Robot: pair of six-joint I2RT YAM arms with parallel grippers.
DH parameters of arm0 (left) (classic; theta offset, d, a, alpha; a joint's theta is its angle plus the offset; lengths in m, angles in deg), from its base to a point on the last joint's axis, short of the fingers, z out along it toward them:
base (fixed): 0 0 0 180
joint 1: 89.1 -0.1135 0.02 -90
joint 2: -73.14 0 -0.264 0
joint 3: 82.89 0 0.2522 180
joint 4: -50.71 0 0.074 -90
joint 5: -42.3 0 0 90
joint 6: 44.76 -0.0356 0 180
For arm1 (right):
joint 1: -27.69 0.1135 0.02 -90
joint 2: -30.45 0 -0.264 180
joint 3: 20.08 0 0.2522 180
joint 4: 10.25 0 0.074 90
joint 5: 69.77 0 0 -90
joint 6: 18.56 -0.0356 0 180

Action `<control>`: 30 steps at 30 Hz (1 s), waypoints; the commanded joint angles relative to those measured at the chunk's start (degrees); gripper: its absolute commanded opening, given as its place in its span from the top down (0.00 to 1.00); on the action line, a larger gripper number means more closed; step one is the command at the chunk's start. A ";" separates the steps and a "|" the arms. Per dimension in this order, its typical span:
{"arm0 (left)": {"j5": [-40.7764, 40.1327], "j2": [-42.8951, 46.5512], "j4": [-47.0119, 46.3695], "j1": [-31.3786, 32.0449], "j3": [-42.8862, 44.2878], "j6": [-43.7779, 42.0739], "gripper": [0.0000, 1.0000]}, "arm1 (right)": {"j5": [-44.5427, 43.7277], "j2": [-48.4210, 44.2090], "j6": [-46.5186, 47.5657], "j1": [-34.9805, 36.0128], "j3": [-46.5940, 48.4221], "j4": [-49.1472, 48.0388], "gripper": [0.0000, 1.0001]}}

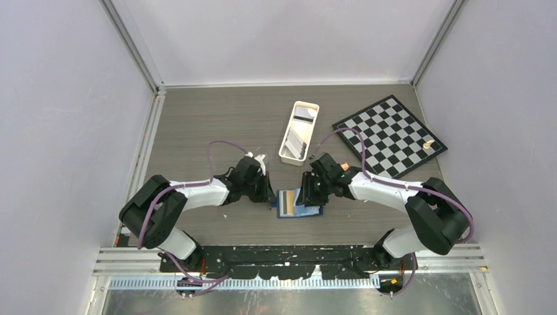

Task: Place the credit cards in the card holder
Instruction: Insert the credit card into the card holder.

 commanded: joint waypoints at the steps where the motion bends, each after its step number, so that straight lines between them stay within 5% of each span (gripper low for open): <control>1: -2.42 -1.52 2.43 -0.07 -1.49 -1.20 1.00 | 3.03 -2.89 -2.12 0.11 1.16 -5.45 0.59; 21: -2.24 -1.60 2.17 -0.08 -1.72 -1.06 1.00 | 3.96 -2.80 -3.45 0.15 0.78 -8.48 0.59; 30: -2.88 -0.86 2.40 -0.10 -2.07 -1.01 1.00 | -10.55 -3.70 -0.98 0.16 3.10 6.35 0.61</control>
